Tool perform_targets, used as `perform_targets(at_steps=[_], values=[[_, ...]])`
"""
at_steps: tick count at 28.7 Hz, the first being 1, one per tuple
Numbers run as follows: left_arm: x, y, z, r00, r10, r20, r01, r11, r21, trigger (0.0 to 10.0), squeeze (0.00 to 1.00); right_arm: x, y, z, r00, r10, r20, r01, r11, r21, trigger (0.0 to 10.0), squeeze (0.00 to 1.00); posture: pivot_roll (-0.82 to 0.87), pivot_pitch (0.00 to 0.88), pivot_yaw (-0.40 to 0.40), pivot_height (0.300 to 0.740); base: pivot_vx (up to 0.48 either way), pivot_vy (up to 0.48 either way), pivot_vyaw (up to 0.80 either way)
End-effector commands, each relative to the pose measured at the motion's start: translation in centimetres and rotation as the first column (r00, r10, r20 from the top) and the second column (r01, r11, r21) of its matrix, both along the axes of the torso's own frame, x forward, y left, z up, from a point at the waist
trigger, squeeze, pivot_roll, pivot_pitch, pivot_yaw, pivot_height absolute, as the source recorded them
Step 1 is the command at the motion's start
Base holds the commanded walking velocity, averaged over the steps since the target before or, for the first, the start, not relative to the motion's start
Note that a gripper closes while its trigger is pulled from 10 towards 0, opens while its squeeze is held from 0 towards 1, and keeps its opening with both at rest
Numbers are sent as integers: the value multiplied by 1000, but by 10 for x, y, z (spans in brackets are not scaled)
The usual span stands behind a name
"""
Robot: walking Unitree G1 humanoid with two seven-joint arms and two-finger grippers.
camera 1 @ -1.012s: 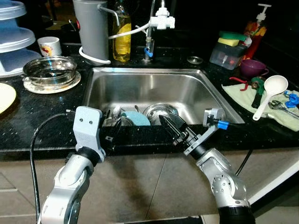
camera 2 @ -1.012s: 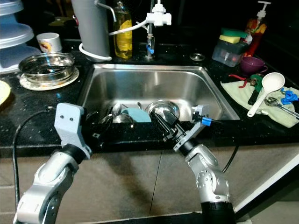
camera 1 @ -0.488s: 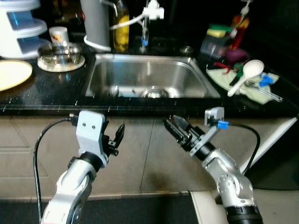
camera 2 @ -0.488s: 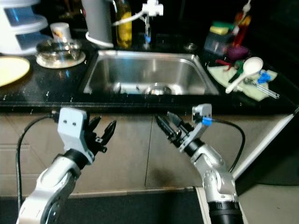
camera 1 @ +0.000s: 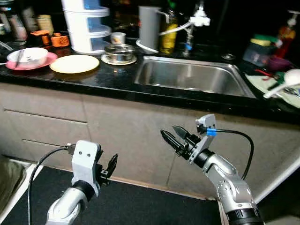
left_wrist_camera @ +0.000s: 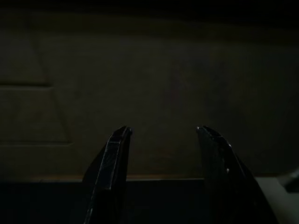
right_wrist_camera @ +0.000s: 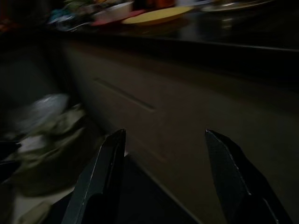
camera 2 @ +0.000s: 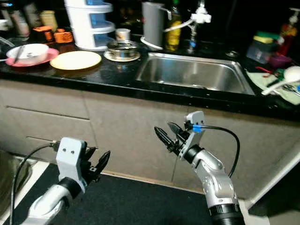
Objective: Kitchen organization
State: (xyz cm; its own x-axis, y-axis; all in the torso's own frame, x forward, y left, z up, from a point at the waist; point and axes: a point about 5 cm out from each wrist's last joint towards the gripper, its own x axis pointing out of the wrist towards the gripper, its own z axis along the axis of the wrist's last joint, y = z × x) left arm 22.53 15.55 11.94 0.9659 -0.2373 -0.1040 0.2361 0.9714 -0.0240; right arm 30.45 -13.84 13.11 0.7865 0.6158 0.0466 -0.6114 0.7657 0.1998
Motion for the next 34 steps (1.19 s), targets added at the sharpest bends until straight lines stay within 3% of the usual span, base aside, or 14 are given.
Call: perform_targets(at_steps=[1,10,18,24,34], values=[[1,-1,-1,1000,-7,6,7,1000,-24,10000,0,0,0,1,1000,10,15,-10,1000,-19,10000,0,88,0,-97,740,0,0,800],[1,3,-6,1000,13,-9,-13,998,-68,10000,0,0,4,-2,1000,22,14,-21,999,-40,10000,0,92,0,-99,740,0,0,800],[3,8,-9,998,54,-13,-55,991,-126,10000,0,-4,16,-16,999,46,-13,-47,996,-79,10000,0,101,0,-106,740,0,0,800],[5,10,-9,998,63,-7,-63,983,-173,10000,0,0,14,-16,1000,28,-8,-28,996,-83,10000,0,106,0,-112,740,0,0,800],[6,9,-6,999,38,25,-32,977,-209,10000,0,1,17,-11,999,31,27,-29,996,-89,10000,0,107,0,-108,740,396,0,0]])
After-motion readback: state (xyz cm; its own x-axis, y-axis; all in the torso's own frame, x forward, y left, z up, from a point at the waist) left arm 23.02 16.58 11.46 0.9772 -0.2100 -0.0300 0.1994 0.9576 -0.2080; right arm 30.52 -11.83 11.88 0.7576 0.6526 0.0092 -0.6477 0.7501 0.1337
